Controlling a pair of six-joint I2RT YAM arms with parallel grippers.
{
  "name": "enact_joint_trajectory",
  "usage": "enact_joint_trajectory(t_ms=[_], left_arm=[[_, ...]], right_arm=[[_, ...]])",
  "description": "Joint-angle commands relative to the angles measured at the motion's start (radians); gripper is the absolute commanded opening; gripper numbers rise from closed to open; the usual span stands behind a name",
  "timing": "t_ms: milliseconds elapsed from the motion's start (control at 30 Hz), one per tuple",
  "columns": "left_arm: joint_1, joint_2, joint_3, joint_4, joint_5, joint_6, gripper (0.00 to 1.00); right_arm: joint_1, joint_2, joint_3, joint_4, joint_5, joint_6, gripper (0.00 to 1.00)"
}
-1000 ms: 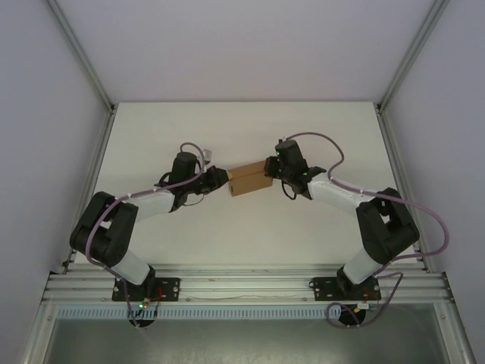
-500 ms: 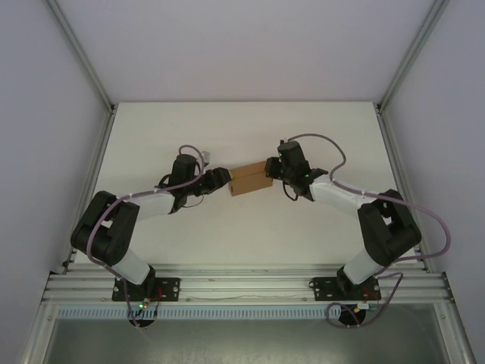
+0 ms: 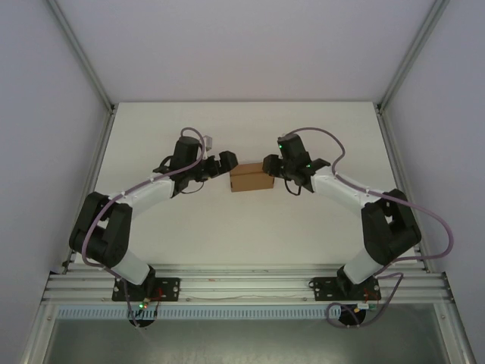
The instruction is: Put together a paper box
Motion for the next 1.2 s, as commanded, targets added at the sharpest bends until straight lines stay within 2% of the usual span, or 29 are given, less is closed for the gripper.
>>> enact_joint_trajectory(t_ms=[0, 67, 100, 167, 233, 267, 367, 433, 533, 633, 767, 900, 1033, 1067, 1167], left_arm=[[0.007, -0.025, 0.028, -0.077, -0.041, 0.052, 1.0], [0.006, -0.033, 0.045, -0.117, -0.074, 0.075, 1.0], [0.006, -0.043, 0.058, -0.146, -0.096, 0.088, 1.0], [0.006, -0.067, 0.072, -0.187, -0.146, 0.111, 1.0], [0.005, -0.105, 0.081, -0.227, -0.228, 0.14, 1.0], [0.006, -0.124, 0.087, -0.252, -0.279, 0.151, 1.0], [0.006, -0.173, 0.094, -0.324, -0.412, 0.182, 1.0], [0.008, -0.201, 0.09, -0.351, -0.464, 0.196, 1.0], [0.007, -0.224, 0.072, -0.373, -0.476, 0.203, 1.0], [0.008, -0.234, 0.051, -0.386, -0.483, 0.191, 1.0], [0.009, -0.257, 0.016, -0.38, -0.486, 0.178, 1.0], [0.009, -0.274, 0.017, -0.407, -0.512, 0.178, 1.0], [0.009, -0.305, 0.008, -0.435, -0.526, 0.176, 1.0], [0.009, -0.32, 0.0, -0.436, -0.531, 0.174, 1.0], [0.009, -0.367, -0.035, -0.426, -0.55, 0.172, 1.0]], right_arm=[[-0.001, -0.017, 0.043, -0.024, -0.04, -0.032, 0.37], [-0.001, -0.029, 0.059, -0.024, -0.036, -0.067, 0.4], [-0.001, -0.035, 0.07, -0.029, -0.029, -0.106, 0.45], [-0.002, -0.042, 0.097, -0.047, -0.034, -0.24, 0.65], [-0.002, -0.031, 0.129, -0.083, -0.051, -0.432, 0.96], [-0.001, -0.018, 0.151, -0.121, -0.095, -0.563, 1.0], [-0.002, 0.044, 0.231, -0.314, -0.246, -1.006, 1.0], [-0.003, 0.095, 0.294, -0.42, -0.279, -1.212, 1.0], [0.004, 0.202, 0.434, -0.604, -0.306, -1.409, 1.0], [0.013, 0.306, 0.575, -0.781, -0.262, -1.578, 0.98], [0.044, 0.396, 0.661, -0.827, -0.163, -1.651, 0.95], [0.088, 0.45, 0.651, -0.703, -0.045, -1.674, 0.9], [0.108, 0.479, 0.645, -0.601, 0.037, -1.667, 0.72], [0.111, 0.473, 0.631, -0.568, 0.059, -1.654, 0.64], [0.125, 0.418, 0.528, -0.425, 0.129, -1.639, 0.5]])
